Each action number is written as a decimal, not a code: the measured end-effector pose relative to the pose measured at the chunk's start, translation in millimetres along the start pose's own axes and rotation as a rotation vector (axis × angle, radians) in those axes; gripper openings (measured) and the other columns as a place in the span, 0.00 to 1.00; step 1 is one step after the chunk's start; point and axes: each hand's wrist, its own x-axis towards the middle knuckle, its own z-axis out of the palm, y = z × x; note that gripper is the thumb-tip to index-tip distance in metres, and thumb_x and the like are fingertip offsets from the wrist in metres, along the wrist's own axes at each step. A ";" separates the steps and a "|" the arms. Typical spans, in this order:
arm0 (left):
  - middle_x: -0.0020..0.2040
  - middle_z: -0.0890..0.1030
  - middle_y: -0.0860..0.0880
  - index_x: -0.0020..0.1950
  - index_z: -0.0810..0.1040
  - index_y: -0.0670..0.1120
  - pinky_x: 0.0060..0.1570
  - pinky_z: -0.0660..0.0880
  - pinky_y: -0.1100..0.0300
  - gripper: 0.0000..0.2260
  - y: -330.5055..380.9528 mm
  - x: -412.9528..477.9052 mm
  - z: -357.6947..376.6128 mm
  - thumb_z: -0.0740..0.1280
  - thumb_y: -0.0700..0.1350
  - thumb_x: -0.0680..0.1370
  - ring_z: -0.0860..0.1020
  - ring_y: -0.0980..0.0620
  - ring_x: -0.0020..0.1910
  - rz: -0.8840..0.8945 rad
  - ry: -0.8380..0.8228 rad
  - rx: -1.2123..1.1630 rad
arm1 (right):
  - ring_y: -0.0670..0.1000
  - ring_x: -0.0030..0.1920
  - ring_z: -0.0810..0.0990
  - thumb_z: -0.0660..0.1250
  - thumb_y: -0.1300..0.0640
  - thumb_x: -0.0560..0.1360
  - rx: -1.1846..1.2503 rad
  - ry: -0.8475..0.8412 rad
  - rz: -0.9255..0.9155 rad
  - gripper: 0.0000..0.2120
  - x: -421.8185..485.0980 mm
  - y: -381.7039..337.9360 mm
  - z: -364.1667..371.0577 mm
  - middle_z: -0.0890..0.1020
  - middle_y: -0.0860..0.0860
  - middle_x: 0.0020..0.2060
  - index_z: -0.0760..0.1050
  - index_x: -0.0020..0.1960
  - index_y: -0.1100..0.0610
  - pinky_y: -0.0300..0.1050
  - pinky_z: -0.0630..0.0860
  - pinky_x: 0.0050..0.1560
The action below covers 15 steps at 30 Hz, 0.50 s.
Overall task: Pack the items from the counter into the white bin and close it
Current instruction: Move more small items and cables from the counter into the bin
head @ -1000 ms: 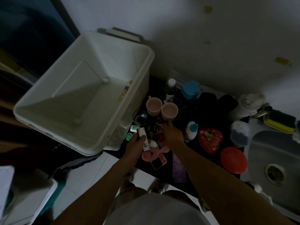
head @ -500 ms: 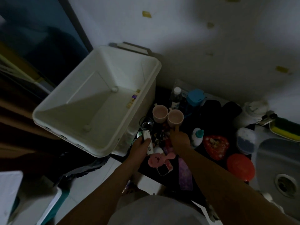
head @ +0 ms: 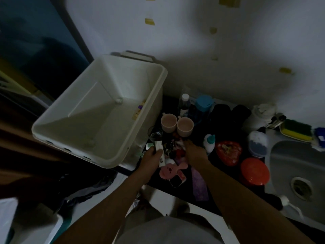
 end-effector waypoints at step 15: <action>0.58 0.79 0.37 0.62 0.73 0.40 0.59 0.74 0.43 0.11 0.0 -12.6 10.9 0.59 0.42 0.83 0.78 0.38 0.58 0.002 0.044 0.022 | 0.56 0.55 0.80 0.54 0.57 0.82 0.086 0.071 0.118 0.11 -7.0 -5.1 -8.9 0.75 0.56 0.60 0.70 0.61 0.58 0.47 0.76 0.48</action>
